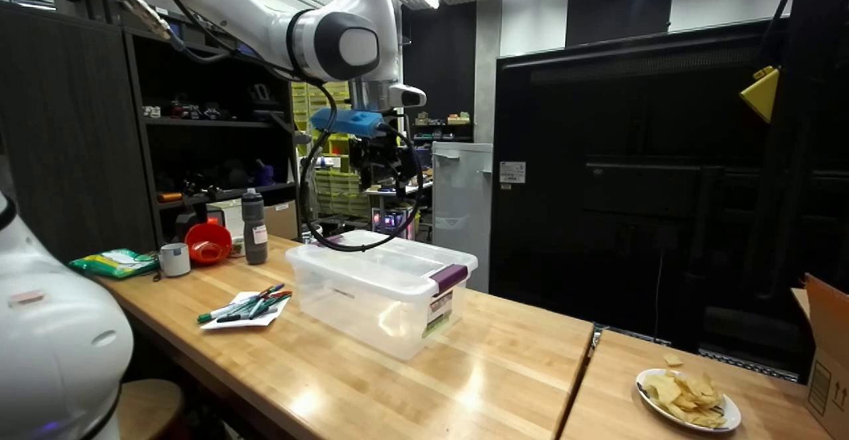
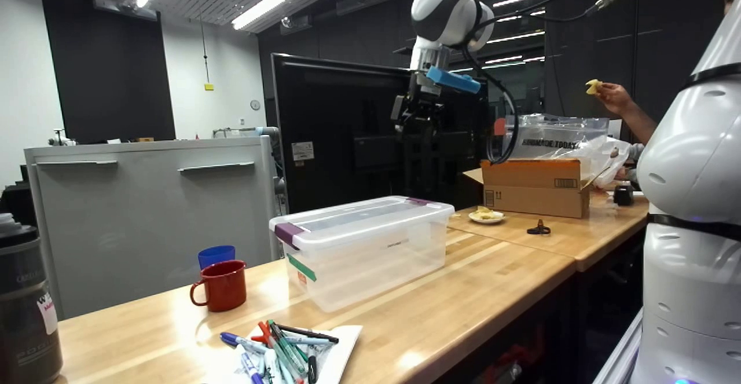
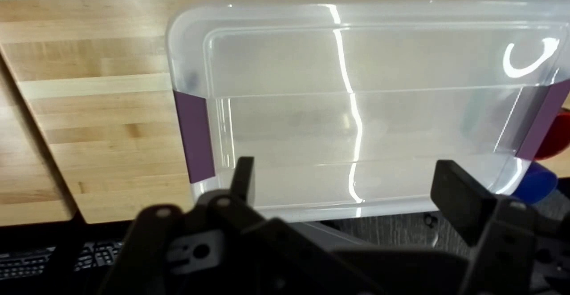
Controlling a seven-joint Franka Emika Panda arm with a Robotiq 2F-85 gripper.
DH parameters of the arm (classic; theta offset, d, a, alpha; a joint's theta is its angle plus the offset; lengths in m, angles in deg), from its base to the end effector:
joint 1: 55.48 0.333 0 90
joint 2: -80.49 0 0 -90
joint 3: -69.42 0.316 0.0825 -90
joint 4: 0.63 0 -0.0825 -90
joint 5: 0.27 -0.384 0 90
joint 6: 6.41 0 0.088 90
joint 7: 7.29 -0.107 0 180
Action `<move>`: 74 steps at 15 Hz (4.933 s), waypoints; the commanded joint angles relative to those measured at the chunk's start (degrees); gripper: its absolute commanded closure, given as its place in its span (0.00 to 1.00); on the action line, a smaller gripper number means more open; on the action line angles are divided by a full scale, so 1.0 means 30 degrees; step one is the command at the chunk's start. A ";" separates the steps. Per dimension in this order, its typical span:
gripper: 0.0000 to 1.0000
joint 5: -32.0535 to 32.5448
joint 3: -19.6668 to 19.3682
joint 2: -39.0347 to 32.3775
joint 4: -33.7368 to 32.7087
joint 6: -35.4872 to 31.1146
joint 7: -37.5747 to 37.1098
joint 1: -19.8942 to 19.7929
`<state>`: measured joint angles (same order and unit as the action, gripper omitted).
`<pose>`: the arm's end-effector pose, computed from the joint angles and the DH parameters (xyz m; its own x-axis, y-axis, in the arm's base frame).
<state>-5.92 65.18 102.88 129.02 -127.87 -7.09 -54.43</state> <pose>0.4583 -0.0243 0.5391 0.9651 -0.1032 0.2408 -0.0756 -0.9898 -0.1211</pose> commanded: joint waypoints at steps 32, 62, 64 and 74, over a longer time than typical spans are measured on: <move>0.00 0.3816 -0.0596 -1.0532 -1.0363 0.4783 0.1751 -0.2327; 0.00 0.2843 0.0549 -0.7442 -0.2811 0.0344 0.1404 -0.1182; 0.00 0.2840 0.0566 -0.7587 -0.2909 0.0425 0.1483 -0.1150; 0.00 0.2687 0.0454 -0.7902 -0.4439 0.1244 0.1746 -0.1298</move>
<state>2.82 66.60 79.67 118.13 -126.21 -2.45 -58.18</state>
